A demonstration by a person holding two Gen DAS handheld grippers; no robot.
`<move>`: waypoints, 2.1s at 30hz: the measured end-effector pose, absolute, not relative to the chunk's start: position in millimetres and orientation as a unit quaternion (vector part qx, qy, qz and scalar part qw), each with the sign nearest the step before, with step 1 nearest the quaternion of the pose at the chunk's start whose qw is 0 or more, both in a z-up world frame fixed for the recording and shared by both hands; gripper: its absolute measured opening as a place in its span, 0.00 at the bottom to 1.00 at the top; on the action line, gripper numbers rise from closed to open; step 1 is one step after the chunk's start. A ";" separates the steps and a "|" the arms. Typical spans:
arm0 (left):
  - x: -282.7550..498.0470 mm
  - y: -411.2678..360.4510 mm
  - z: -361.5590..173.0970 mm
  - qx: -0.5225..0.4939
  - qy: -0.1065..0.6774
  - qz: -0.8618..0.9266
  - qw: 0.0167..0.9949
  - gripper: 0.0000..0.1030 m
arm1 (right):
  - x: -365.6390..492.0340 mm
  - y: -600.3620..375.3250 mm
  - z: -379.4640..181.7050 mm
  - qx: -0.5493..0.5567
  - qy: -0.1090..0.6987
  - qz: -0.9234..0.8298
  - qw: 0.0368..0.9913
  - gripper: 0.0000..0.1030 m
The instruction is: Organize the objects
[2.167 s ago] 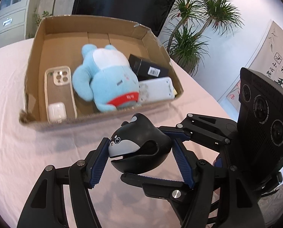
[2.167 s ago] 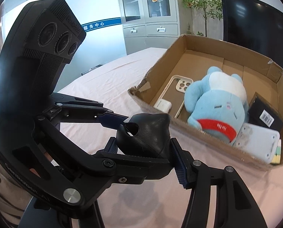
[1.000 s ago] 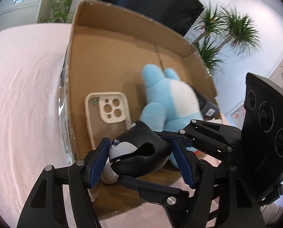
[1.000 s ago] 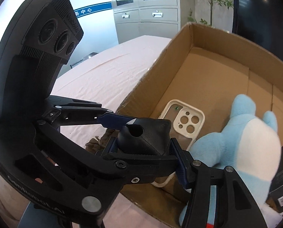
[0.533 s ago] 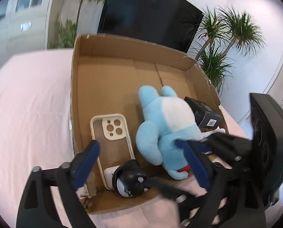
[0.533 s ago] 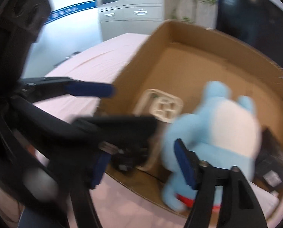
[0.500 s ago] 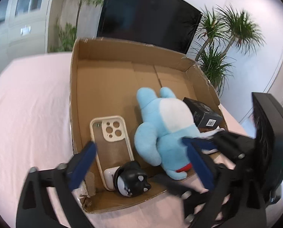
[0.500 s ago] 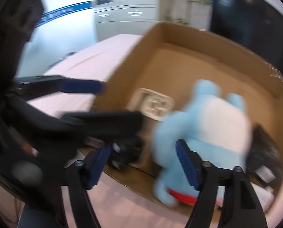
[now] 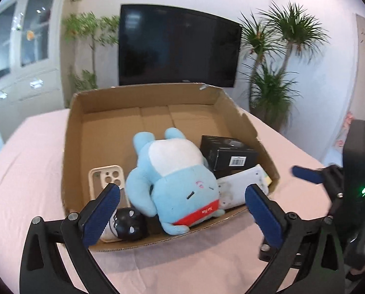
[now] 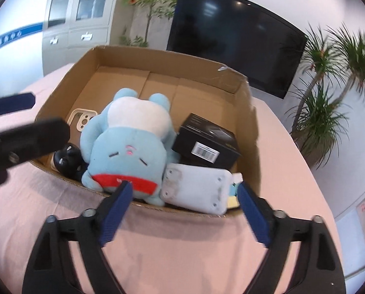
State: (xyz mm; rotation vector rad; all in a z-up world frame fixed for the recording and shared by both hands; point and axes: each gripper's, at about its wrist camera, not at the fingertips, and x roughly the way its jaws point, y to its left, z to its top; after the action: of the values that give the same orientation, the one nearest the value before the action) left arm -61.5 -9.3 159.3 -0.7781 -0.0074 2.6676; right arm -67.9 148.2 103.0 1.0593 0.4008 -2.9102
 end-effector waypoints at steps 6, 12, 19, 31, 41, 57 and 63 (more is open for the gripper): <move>-56.0 -17.0 142.3 -0.305 -0.039 0.942 0.135 0.99 | -51.2 167.2 97.7 0.312 0.124 -0.942 0.000 0.99; -46.0 -25.8 122.9 -0.310 -0.050 0.945 0.093 0.99 | -47.7 175.3 85.7 0.319 0.096 -0.943 0.013 0.99; -33.6 -23.6 88.0 -0.333 -0.046 0.940 0.065 0.99 | -39.0 188.8 66.0 0.325 0.046 -0.944 -0.008 0.99; -14.5 -33.2 13.6 -0.438 -0.073 0.896 0.024 0.99 | -16.1 186.4 -7.2 0.433 0.010 -0.901 0.025 1.00; 9.8 -20.7 -4.5 -0.456 -0.014 0.890 0.015 0.99 | 7.5 176.3 -31.8 0.452 0.019 -0.891 0.016 1.00; 24.1 -13.4 -3.0 -0.447 -0.010 0.894 0.003 0.99 | 22.9 175.3 -31.4 0.453 0.013 -0.892 -0.001 1.00; 24.1 -13.5 -3.0 -0.447 -0.010 0.894 0.003 0.99 | 22.8 175.3 -31.3 0.453 0.013 -0.892 -0.001 1.00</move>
State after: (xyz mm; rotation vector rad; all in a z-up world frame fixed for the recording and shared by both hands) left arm 24.1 -13.5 -3.0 -1.4022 -0.0317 2.8041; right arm 22.8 175.3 -31.3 1.4237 0.0398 -2.8028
